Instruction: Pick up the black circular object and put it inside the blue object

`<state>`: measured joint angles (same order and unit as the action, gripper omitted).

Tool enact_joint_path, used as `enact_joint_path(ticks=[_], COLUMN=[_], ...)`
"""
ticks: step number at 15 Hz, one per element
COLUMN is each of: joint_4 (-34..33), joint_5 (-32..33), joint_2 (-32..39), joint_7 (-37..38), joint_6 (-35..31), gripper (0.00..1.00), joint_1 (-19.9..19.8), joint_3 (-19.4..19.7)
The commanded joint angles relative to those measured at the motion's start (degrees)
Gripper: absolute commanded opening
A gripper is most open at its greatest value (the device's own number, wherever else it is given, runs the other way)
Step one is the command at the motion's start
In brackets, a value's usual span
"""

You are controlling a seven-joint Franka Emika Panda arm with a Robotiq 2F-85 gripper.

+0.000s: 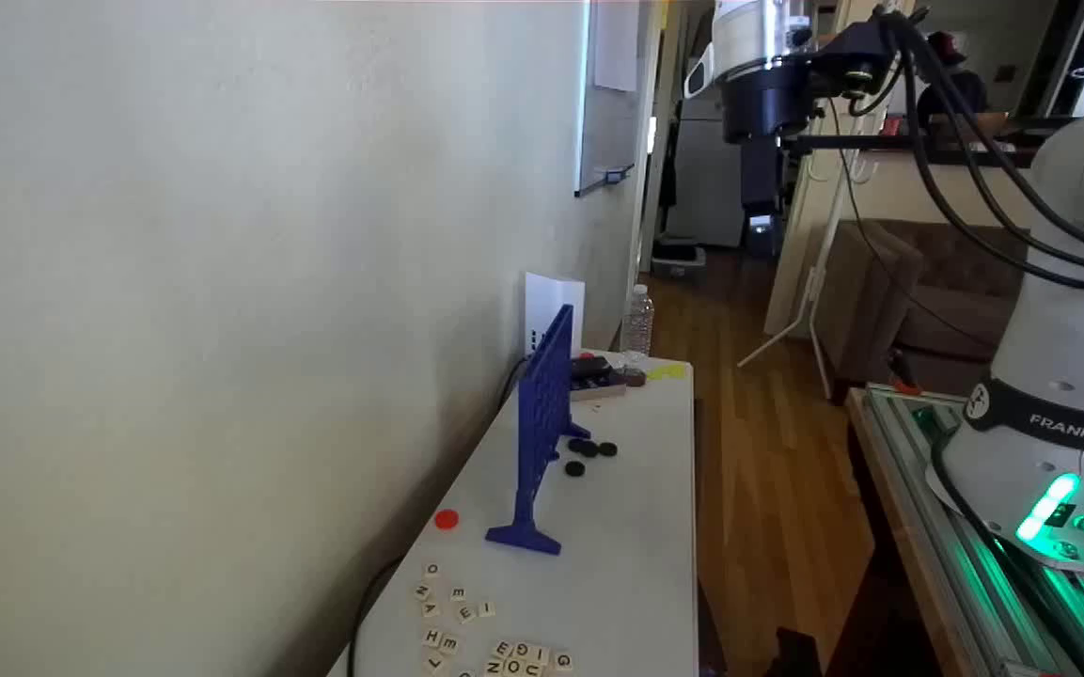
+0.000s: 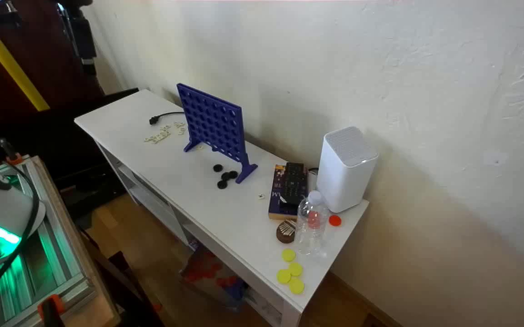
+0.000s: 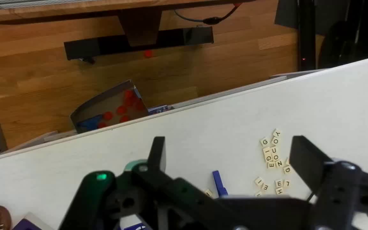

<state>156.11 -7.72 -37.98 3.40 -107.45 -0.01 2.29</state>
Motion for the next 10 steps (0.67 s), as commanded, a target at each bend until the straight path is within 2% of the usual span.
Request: enact_joint_path(ticks=[1, 4, 5, 8, 10], joint_4=[-0.08, -0.08, 0.33, 3.08, 2.48], joint_5=[-0.28, -0.28, -0.01, 3.62, 5.82], joint_2=[0.03, 0.03, 0.62, 5.92, 13.05], joint_7=[-0.29, -0.29, -0.53, -1.21, -1.57], joint_6=[0.13, 0.13, -2.03, -16.74, -26.38], gripper=[1.00, 1.00, 1.00, 1.00, 1.00], joint_1=[-0.56, -0.56, -0.71, -2.49, -3.78], joint_3=[-0.51, -0.51, -0.56, -0.77, 0.04])
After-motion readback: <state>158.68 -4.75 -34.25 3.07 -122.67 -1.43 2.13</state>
